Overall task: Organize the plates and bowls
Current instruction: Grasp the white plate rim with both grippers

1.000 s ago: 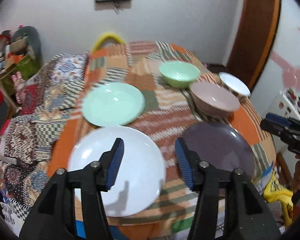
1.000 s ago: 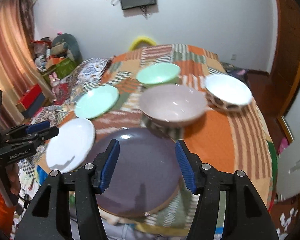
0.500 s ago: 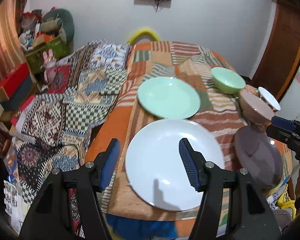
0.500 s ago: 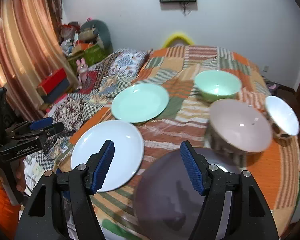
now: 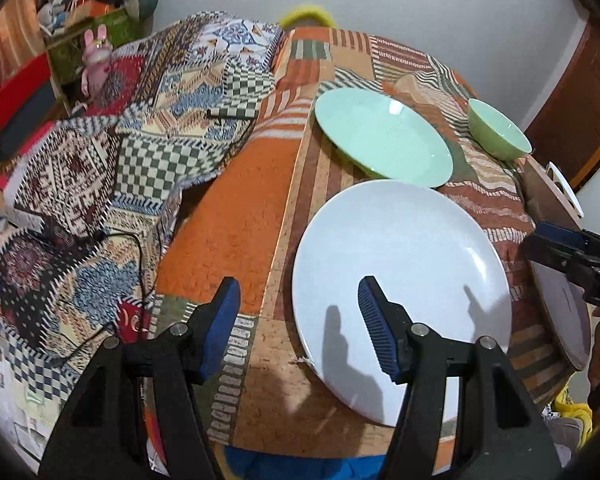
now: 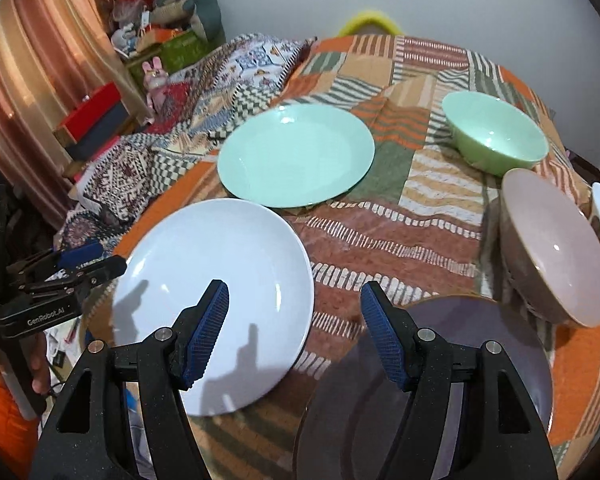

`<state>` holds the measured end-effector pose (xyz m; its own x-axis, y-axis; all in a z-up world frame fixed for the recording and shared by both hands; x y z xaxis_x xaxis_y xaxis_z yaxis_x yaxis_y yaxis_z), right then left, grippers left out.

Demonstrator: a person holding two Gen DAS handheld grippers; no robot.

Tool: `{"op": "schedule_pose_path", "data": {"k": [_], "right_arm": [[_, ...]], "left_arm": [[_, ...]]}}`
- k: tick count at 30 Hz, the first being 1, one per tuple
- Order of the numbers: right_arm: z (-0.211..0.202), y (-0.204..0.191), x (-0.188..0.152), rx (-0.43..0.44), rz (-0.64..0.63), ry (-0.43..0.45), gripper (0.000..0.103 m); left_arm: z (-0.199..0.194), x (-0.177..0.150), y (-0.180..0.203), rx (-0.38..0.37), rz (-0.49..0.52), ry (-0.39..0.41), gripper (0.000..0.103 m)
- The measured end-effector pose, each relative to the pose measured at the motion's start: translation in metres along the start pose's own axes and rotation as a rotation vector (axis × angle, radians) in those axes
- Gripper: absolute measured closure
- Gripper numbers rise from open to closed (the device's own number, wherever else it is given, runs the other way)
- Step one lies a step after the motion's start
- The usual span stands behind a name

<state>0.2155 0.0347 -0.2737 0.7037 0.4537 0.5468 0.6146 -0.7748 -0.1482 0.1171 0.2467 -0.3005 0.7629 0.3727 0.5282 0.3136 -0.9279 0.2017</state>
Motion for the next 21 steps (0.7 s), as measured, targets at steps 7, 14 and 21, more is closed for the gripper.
{"op": "schedule_pose_path", "data": {"k": [7, 14, 21], "right_arm": [[0.024, 0.003, -0.003, -0.008, 0.027, -0.083, 0.055], [0.038, 0.007, -0.003, -0.003, 0.05, -0.144, 0.07], [0.044, 0.004, -0.006, -0.015, 0.033, -0.183, 0.071]], "left_arm": [[0.016, -0.009, -0.006, -0.041, -0.027, -0.034, 0.052], [0.023, -0.015, -0.004, -0.08, -0.022, -0.049, 0.069], [0.025, -0.017, 0.003, -0.127, -0.027, -0.063, 0.076]]}}
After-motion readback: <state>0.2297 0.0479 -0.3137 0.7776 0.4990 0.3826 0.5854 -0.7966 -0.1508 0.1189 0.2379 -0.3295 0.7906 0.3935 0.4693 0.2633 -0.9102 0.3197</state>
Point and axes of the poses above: each gripper's, at about its wrist camera, not at the fingertips, and z roughly the way its jaws point, y to its right, x to its top, the point moved 6 cm from there along z, roughly the way its jaws point
